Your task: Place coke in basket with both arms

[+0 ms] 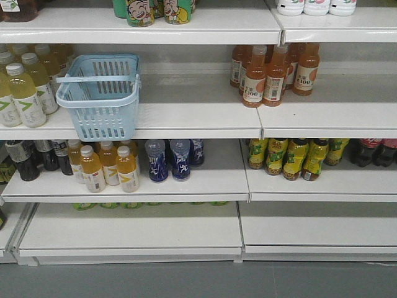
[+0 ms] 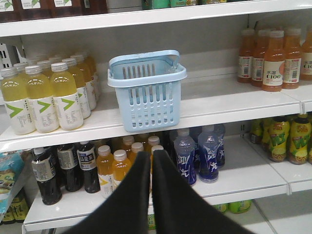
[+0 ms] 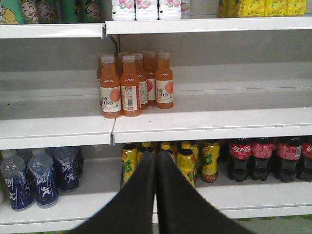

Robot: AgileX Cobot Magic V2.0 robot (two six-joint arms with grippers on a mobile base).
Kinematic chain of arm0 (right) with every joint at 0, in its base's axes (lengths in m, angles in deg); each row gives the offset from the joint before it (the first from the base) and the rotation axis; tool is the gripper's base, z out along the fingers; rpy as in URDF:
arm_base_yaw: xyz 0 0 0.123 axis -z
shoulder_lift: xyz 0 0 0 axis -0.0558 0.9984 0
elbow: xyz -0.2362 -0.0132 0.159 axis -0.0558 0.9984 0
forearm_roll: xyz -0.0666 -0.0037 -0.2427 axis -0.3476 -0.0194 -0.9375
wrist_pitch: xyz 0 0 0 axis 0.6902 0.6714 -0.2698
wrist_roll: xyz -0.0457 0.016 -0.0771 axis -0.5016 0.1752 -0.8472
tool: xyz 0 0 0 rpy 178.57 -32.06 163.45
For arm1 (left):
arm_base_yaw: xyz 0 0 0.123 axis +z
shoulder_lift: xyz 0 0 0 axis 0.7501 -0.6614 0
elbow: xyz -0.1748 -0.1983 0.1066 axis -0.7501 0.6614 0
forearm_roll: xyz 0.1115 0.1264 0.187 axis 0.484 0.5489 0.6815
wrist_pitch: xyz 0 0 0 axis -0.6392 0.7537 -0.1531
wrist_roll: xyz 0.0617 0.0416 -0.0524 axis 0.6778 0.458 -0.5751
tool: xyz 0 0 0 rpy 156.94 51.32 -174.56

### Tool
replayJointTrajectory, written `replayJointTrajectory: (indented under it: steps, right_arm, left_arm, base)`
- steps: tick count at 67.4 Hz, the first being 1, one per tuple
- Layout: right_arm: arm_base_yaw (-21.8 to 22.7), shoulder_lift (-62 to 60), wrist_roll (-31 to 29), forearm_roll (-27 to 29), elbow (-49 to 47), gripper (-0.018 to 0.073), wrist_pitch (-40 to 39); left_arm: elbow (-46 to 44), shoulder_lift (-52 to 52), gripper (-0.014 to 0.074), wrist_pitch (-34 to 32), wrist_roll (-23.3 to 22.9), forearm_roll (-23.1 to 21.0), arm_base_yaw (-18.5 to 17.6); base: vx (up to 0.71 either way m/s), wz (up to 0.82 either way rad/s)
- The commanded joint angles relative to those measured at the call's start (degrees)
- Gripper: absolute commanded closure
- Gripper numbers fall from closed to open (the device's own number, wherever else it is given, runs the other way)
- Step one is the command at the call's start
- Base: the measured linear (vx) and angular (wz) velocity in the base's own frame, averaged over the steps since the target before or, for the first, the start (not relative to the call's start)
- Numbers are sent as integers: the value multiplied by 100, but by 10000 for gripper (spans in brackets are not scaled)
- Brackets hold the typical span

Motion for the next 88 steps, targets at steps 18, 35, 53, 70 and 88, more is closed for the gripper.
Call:
replayJointTrajectory:
  steps: [18, 35, 53, 70, 88]
  right_arm:
    - [10, -74, -27, -45, 43, 569, -403]
    - [10, -74, -27, -45, 43, 569, -398]
    - [10, -74, -27, -45, 43, 569, -398]
    - [10, -74, -27, -45, 43, 569, -398]
    - [10, -74, -27, -45, 43, 569, -398]
  left_arm:
    - [-190, 113, 603, -448, -2, -40, -23]
    - [-190, 113, 603, -448, -2, -40, -23]
    - [-190, 113, 603, -448, -2, -40, -23]
    - [-190, 113, 603, -448, -2, -40, -23]
    - [-190, 113, 603, -448, -2, -40, -23]
  base:
    - [9, -1]
    - [7, -1]
    - [6, 0]
    - [4, 0]
    - [4, 0]
